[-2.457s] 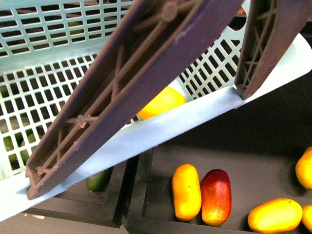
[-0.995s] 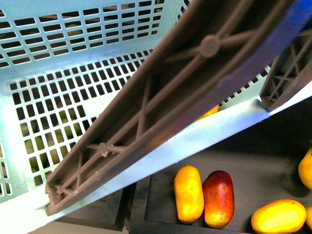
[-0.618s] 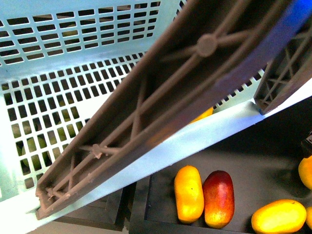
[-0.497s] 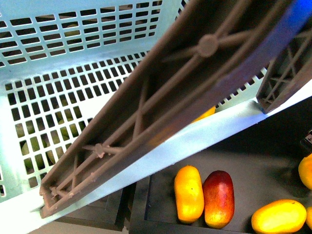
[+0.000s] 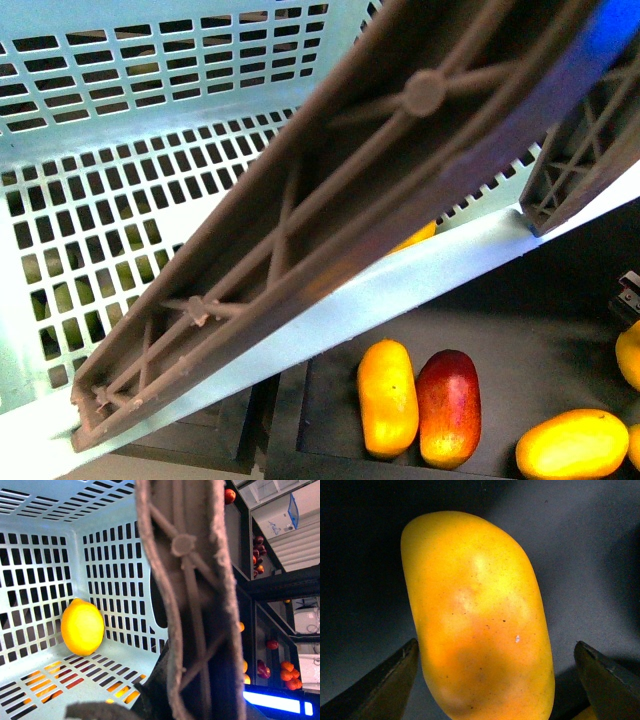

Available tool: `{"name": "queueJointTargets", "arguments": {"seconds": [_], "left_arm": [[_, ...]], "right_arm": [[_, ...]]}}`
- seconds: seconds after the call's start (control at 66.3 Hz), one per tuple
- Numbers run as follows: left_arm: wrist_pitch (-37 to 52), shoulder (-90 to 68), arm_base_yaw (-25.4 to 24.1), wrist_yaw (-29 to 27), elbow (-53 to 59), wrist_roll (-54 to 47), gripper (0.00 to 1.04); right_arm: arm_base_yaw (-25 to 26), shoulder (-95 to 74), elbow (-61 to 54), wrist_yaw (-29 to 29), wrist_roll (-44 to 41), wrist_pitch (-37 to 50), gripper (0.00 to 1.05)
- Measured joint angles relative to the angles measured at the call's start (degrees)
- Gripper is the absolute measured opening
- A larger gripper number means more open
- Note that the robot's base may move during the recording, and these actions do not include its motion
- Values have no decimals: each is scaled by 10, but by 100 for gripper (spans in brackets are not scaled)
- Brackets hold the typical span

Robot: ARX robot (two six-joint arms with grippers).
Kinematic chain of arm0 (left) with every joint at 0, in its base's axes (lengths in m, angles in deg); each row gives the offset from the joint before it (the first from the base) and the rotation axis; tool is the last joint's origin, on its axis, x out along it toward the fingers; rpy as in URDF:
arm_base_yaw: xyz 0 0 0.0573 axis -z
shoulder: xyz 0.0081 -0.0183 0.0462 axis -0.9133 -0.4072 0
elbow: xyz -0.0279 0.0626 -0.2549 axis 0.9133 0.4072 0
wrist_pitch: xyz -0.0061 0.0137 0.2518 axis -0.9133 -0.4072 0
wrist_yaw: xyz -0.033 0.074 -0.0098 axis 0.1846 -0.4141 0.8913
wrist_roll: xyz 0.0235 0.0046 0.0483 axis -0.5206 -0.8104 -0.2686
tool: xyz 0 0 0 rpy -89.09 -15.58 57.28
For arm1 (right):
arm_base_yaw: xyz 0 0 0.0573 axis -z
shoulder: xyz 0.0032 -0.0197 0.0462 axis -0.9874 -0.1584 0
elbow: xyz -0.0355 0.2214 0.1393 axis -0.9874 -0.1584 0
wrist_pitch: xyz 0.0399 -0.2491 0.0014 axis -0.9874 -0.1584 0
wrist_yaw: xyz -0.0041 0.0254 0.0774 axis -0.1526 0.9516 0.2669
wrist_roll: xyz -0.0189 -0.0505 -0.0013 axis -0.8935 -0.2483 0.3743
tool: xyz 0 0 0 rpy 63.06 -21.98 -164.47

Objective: Pick lemon and mango into basket

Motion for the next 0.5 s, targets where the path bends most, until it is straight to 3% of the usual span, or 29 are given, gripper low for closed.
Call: {"name": "queueJointTargets", "arguments": {"seconds": [0.09, 0.271, 0.497], "left_arm": [[0, 0, 0, 0, 0, 0, 4], [0, 0, 0, 0, 0, 0, 4], [0, 0, 0, 0, 0, 0, 4]], "right_arm": [[3, 2, -5, 4, -14, 8, 66], [5, 30, -40, 10, -61, 38, 63], [2, 165, -130, 94, -181, 85, 63]]}}
